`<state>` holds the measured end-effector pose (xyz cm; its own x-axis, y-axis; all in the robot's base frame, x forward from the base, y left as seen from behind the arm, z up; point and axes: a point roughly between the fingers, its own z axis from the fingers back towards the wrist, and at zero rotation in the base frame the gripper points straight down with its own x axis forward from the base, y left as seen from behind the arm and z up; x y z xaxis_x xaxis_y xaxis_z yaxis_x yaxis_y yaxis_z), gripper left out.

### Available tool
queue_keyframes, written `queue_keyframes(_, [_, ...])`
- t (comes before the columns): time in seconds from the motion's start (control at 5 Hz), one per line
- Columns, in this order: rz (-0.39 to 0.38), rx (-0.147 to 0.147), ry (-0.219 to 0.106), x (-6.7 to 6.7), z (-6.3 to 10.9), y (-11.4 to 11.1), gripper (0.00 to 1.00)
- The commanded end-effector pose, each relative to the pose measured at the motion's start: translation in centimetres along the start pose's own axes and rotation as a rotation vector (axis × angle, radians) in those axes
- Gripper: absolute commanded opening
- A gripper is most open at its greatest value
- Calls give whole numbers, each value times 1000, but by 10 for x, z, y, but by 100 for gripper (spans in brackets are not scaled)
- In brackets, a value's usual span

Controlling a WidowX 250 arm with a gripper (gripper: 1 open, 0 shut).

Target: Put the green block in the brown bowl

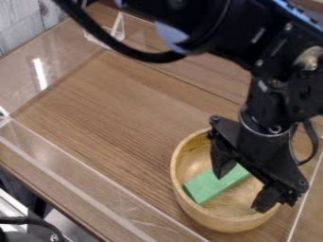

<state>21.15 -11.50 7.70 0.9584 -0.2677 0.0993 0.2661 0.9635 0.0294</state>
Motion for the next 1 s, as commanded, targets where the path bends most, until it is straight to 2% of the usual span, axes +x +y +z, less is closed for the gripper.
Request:
queue_keyframes(0.0, [-13,-14,-28,7,-2,2,100])
queue_keyframes(0.6, [-52,-29,-30,9,-28,1,100])
queue_keyframes(0.8, [-51,-32,-30,9,-31,1,0])
